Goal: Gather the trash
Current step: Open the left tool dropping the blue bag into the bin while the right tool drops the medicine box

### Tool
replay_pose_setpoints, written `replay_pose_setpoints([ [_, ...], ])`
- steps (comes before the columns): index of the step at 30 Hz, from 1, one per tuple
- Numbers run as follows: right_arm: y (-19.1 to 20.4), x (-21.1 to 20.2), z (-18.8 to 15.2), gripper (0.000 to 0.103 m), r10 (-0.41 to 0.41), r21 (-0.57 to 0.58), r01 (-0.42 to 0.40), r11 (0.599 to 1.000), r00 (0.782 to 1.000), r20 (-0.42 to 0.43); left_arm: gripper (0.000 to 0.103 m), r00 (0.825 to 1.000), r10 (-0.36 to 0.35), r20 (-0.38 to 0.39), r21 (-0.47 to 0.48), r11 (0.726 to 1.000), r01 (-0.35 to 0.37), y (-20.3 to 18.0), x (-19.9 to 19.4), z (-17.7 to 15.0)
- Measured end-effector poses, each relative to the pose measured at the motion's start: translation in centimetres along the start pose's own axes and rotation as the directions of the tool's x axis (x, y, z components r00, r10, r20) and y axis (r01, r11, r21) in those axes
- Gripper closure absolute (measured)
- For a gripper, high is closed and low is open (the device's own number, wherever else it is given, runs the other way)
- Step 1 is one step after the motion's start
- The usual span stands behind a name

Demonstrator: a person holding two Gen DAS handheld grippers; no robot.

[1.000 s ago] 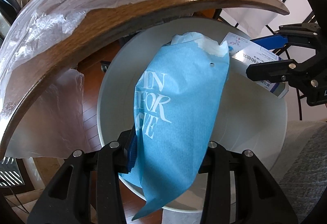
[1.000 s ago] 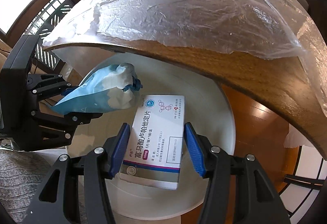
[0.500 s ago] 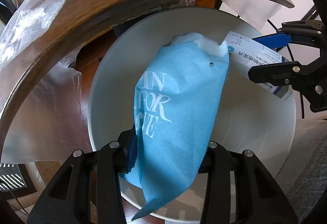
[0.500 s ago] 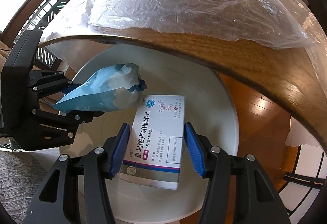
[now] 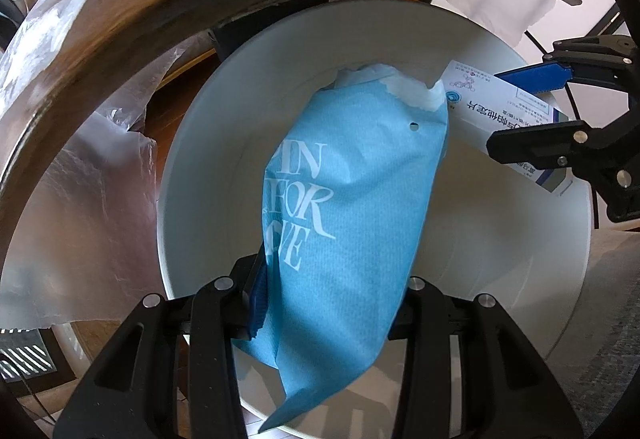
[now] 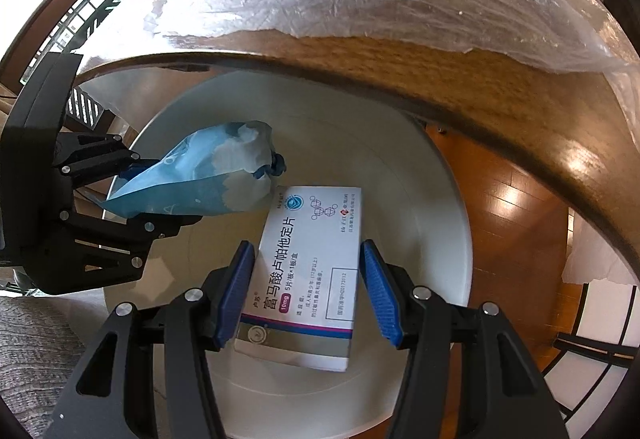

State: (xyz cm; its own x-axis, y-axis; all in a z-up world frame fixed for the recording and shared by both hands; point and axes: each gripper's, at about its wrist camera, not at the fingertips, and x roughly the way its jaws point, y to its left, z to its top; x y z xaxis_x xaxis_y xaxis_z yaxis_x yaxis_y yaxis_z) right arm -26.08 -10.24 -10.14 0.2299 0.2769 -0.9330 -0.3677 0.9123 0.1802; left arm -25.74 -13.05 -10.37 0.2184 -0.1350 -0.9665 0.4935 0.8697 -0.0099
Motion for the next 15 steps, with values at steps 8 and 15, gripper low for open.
replay_pose_setpoints([
  [8,0.3,0.2,-0.1,0.025,-0.016,0.019,0.016,1.000,1.000,0.010,0.032,1.000,0.006,0.018,0.034,0.999,-0.007,-1.0,-0.3,0.2],
  [15,0.2,-1.2,-0.1,0.019,-0.021,0.052,0.019,0.998,0.999,0.035,0.031,0.999,0.010,0.032,-0.001,1.000,-0.010,-0.2,-0.7,-0.1],
])
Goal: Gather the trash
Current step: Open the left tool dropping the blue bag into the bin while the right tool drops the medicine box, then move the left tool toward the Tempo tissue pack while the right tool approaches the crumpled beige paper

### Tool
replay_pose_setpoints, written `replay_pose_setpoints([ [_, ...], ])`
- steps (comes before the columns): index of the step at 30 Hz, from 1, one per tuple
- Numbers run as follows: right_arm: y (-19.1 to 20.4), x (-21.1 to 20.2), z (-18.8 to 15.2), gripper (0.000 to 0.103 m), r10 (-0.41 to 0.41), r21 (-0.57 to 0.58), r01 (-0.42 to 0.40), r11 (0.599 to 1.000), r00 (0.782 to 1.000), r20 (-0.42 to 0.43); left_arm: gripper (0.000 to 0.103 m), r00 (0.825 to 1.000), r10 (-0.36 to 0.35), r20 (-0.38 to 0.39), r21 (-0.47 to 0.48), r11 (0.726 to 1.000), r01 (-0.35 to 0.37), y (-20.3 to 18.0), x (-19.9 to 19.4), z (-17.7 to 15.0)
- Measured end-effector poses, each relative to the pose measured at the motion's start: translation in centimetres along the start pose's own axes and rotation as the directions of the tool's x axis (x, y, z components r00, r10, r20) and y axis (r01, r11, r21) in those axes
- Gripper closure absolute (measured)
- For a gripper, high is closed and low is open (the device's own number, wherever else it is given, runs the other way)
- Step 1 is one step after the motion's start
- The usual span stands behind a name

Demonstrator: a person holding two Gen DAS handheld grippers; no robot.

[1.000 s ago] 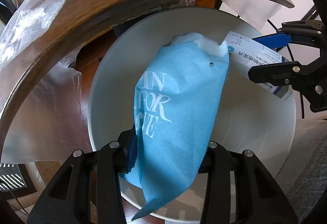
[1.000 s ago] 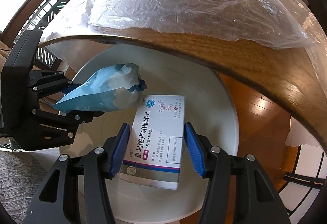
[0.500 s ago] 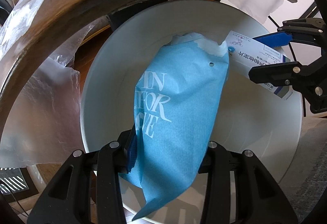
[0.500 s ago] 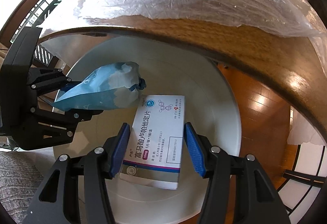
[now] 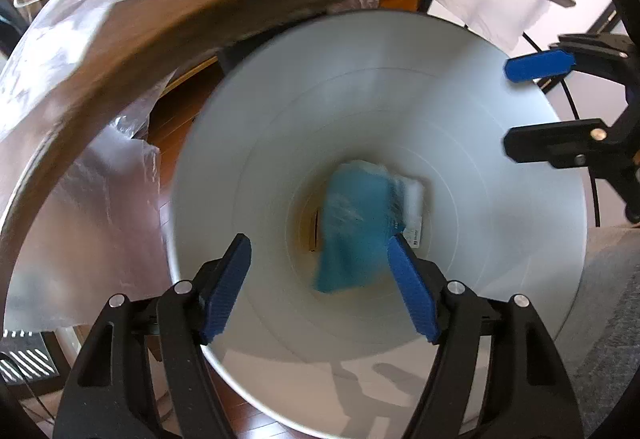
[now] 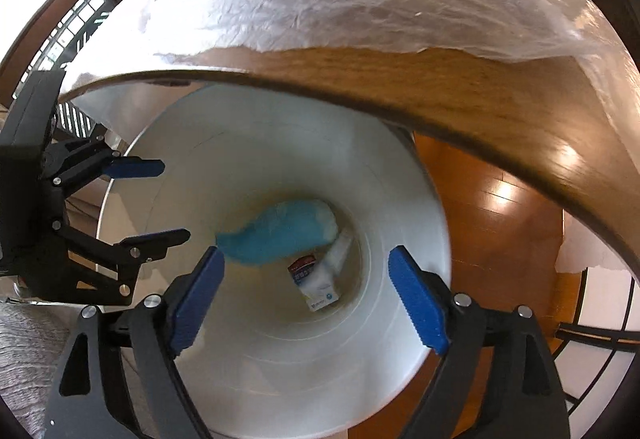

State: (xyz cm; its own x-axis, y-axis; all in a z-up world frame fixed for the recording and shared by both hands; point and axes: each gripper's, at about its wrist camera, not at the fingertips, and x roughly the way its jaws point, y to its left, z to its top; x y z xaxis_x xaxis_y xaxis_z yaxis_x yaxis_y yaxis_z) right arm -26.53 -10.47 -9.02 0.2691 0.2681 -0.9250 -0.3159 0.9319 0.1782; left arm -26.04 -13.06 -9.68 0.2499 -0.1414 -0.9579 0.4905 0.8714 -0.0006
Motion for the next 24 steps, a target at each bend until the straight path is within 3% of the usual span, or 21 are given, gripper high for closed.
replay_pose_setpoints([
  [4,0.2,-2.9,-0.1,0.019,0.005,-0.006,-0.005,1.000,0.999,0.040,0.030,0.999,-0.015,0.029,-0.023,1.000,0.016,0.5,-2.2,0.0],
  [7,1.3,-7.0,0.6,0.015,0.013,-0.058,-0.006,0.998,0.992,0.127,0.029,0.993,-0.062,0.100,-0.008,0.998,0.063,0.7,-6.1,0.4],
  [9,1.9,-9.8,1.4,0.004,-0.018,-0.091,0.038,0.995,0.977,0.214,0.012,0.982,-0.061,0.181,0.019,0.998,0.059,0.8,-9.2,1.4],
  [11,2.2,-12.5,3.0,0.004,-0.086,-0.098,0.124,0.987,0.941,0.328,0.002,0.958,-0.016,0.287,0.025,1.000,0.009,1.0,-12.1,2.4],
  [13,1.2,-13.8,4.7,0.004,-0.149,-0.066,0.191,0.979,0.902,0.405,0.002,0.917,0.061,0.394,-0.004,0.998,-0.064,1.8,-14.5,3.9],
  [15,0.3,-14.0,7.0,0.004,-0.185,-0.030,0.222,0.975,0.873,0.451,0.002,0.892,0.123,0.435,-0.051,0.992,-0.112,3.4,-15.5,6.1],
  [17,-1.2,-13.6,9.8,0.004,-0.213,0.009,0.239,0.971,0.846,0.488,0.002,0.882,0.163,0.442,-0.090,0.986,-0.138,4.7,-15.2,8.0],
  [19,-3.3,-12.8,11.9,0.004,-0.220,0.028,0.237,0.971,0.844,0.489,0.002,0.875,0.203,0.438,-0.120,0.979,-0.167,6.1,-14.2,10.2],
  [24,-6.3,-9.1,17.8,0.004,-0.215,0.035,0.222,0.974,0.873,0.439,0.002,0.885,0.269,0.380,-0.192,0.959,-0.209,9.4,-11.2,14.1],
])
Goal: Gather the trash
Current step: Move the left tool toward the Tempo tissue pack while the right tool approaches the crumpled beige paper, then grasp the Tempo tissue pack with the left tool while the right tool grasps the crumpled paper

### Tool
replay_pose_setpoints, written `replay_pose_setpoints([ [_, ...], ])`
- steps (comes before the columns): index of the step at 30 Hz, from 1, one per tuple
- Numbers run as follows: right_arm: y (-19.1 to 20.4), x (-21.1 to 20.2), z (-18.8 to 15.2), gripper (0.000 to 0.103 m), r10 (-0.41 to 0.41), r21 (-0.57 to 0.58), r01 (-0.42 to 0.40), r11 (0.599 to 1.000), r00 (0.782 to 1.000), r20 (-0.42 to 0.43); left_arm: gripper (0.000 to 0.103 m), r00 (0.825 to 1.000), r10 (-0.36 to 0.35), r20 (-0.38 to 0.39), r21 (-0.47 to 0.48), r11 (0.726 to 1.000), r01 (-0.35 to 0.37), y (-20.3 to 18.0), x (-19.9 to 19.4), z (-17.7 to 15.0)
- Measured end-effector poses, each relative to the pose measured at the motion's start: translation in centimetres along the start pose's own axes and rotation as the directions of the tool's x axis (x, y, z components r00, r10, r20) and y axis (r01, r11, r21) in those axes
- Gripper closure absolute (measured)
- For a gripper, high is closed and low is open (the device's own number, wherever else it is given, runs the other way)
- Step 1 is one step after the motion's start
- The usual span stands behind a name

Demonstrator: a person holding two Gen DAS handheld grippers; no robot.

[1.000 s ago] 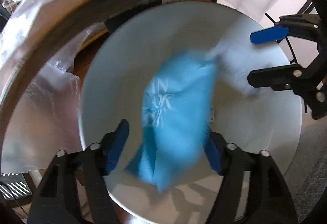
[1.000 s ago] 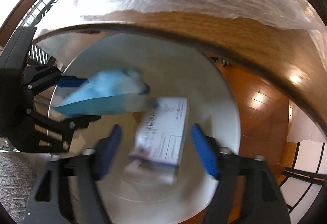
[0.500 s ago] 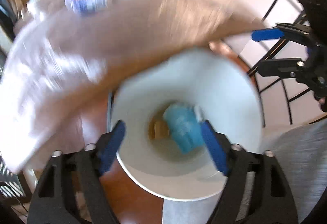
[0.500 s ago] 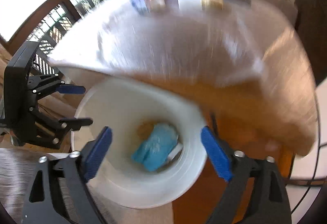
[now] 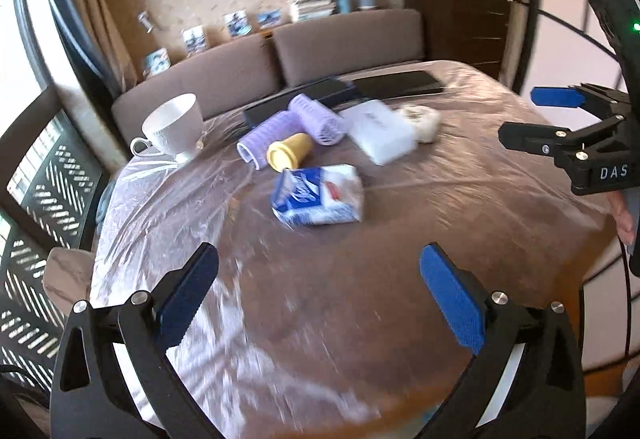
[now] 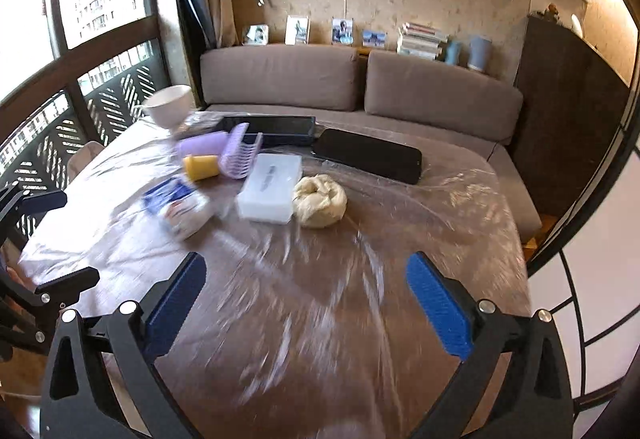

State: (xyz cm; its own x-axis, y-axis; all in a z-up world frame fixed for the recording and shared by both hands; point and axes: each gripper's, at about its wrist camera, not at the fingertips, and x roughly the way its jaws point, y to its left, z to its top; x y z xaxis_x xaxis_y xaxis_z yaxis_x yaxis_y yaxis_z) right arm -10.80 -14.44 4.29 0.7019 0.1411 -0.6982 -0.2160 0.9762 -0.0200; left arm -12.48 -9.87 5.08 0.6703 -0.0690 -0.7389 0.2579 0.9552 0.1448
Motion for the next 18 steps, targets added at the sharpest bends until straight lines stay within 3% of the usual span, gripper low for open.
replay_pose_setpoints([
  [3,-0.7,3.9,1.5,0.006,-0.020,-0.026,0.019,0.999,0.999,-0.041,0.002,0.999,-0.014,-0.033,-0.035,0.999,0.013,1.0,2.1,1.4],
  [10,-0.9,10.0,2.3,0.022,-0.001,-0.082,-0.011,0.997,0.990,-0.143,0.002,0.995,-0.032,-0.093,-0.039,0.999,0.029,1.5,5.8,2.5],
  [18,-0.8,11.7,2.9,0.027,0.053,-0.077,-0.066,0.995,0.985,-0.165,0.002,0.987,-0.109,-0.120,-0.057,0.993,0.103,1.8,8.0,3.1],
])
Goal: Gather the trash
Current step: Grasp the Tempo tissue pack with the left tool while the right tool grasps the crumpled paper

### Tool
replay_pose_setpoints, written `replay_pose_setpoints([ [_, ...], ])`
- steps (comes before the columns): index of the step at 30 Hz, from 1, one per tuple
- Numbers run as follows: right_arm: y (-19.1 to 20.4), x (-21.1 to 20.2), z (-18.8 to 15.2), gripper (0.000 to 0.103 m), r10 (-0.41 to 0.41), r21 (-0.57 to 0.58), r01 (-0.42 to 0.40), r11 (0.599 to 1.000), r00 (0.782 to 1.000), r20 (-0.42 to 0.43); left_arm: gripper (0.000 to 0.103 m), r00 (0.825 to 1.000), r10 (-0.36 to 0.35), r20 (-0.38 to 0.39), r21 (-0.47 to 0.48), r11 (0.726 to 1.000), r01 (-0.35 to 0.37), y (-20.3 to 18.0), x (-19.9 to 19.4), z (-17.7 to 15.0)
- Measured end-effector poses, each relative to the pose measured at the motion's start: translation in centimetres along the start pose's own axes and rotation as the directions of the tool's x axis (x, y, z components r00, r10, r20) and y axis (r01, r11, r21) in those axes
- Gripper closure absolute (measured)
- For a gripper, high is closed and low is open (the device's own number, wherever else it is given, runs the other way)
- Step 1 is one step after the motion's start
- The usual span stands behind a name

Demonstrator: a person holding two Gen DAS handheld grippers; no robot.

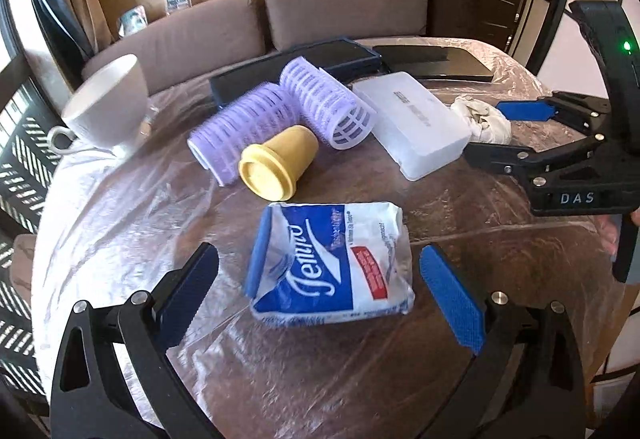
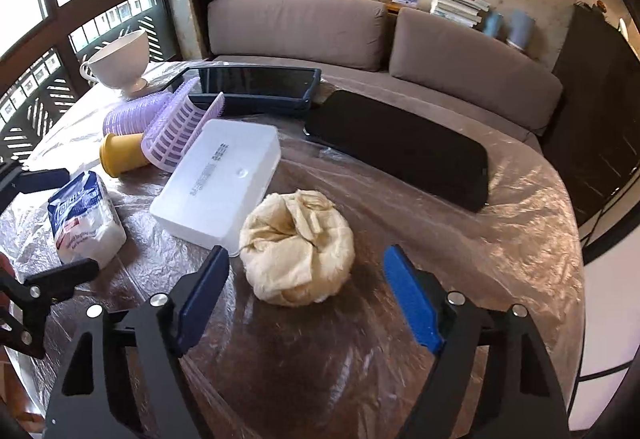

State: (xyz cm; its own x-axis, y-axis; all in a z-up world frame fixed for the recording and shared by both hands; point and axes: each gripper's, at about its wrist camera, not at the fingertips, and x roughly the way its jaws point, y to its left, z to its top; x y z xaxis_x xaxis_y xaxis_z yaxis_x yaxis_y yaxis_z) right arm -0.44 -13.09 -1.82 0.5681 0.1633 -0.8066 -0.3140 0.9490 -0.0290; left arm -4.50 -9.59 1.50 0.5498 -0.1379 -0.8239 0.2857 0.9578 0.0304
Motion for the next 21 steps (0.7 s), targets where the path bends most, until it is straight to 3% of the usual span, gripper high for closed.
replay_pose_setpoints([
  [4,0.0,0.1,-0.1,0.028,0.012,0.004,-0.012,1.000,1.000,0.002,0.002,0.999,-0.048,0.000,-0.038,0.998,0.048,0.5,0.1,-0.2],
  [7,0.2,0.0,0.0,0.036,0.013,0.004,-0.013,1.000,1.000,0.007,0.005,0.998,-0.070,-0.001,-0.060,0.996,0.070,0.9,0.1,-0.3],
  [12,0.4,0.0,0.1,0.052,0.003,-0.009,-0.003,1.000,1.000,0.010,0.017,0.997,-0.077,-0.003,-0.047,0.996,0.077,1.0,0.1,-0.4],
  [17,1.0,-0.4,0.0,0.053,-0.012,-0.033,0.013,0.999,1.000,0.023,0.038,0.998,-0.069,0.004,-0.025,0.997,0.069,0.6,-0.1,-0.3],
  [21,0.8,-0.9,-0.2,0.053,-0.005,-0.016,0.005,1.000,0.999,0.032,0.043,0.998,-0.060,0.018,-0.020,0.998,0.060,0.6,-0.5,-0.2],
])
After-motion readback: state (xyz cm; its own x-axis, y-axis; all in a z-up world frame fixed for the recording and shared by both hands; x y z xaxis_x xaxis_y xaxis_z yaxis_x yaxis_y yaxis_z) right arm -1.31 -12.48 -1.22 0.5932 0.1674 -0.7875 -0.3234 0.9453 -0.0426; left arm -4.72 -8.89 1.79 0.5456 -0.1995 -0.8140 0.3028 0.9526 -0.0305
